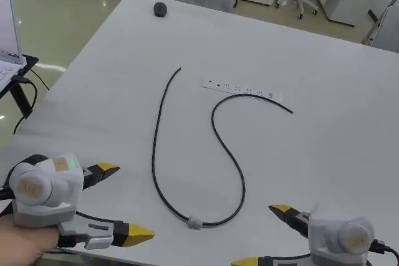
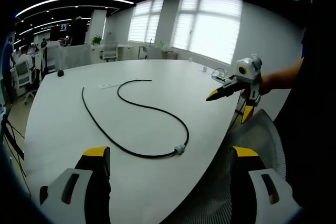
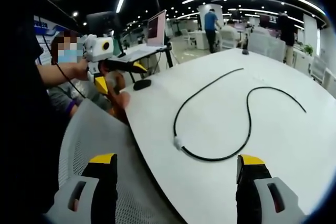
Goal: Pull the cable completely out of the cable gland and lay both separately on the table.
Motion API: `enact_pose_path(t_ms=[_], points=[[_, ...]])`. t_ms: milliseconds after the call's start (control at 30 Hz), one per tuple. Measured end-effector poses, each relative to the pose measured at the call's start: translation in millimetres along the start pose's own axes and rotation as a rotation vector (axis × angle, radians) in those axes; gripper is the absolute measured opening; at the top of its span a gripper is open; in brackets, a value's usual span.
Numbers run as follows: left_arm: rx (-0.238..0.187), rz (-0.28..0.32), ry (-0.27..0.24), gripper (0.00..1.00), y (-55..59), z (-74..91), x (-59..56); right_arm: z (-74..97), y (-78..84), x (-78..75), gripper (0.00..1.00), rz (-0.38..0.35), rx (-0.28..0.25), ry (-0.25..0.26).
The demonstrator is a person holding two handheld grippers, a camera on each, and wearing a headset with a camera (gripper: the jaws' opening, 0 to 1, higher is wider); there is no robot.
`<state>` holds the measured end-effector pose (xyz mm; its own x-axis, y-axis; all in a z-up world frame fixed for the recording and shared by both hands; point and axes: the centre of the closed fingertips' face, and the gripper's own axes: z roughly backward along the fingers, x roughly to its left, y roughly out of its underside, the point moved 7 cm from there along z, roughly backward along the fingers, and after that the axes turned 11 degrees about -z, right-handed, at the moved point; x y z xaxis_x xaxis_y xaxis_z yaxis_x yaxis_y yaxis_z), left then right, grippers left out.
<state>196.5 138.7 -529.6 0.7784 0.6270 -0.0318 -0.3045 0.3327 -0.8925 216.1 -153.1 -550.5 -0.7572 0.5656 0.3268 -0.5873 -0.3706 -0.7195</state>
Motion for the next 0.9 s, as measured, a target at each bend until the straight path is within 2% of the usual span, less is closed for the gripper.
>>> enact_pose_path(t_ms=[267, 467, 733, 800, 867, 900], points=[[-0.008, 0.002, -0.002, 0.95, -1.5, 2.1, -3.7, -15.8, -9.0, -1.2, 0.94, 0.032, 0.027, -0.029], [0.002, 0.005, 0.005, 0.93, 0.7, 1.4, -6.0, -30.8, -18.2, -5.0, 0.92, 0.068, 0.054, -0.027], [0.011, -0.007, 0.016, 0.95, 2.8, -1.4, -8.2, -54.8, -18.4, -7.5, 0.83, 0.114, 0.134, -0.049], [0.010, -0.012, 0.019, 0.95, 3.0, -1.3, -7.9, -60.9, -18.5, -8.5, 0.80, 0.117, 0.142, -0.050], [0.011, -0.012, 0.021, 0.95, 3.3, -1.1, -7.9, -66.4, -16.2, -10.4, 0.76, 0.117, 0.179, -0.056], [0.008, -0.013, 0.019, 0.95, 3.1, -1.1, -7.9, -68.4, -16.8, -10.5, 0.73, 0.123, 0.177, -0.062]])
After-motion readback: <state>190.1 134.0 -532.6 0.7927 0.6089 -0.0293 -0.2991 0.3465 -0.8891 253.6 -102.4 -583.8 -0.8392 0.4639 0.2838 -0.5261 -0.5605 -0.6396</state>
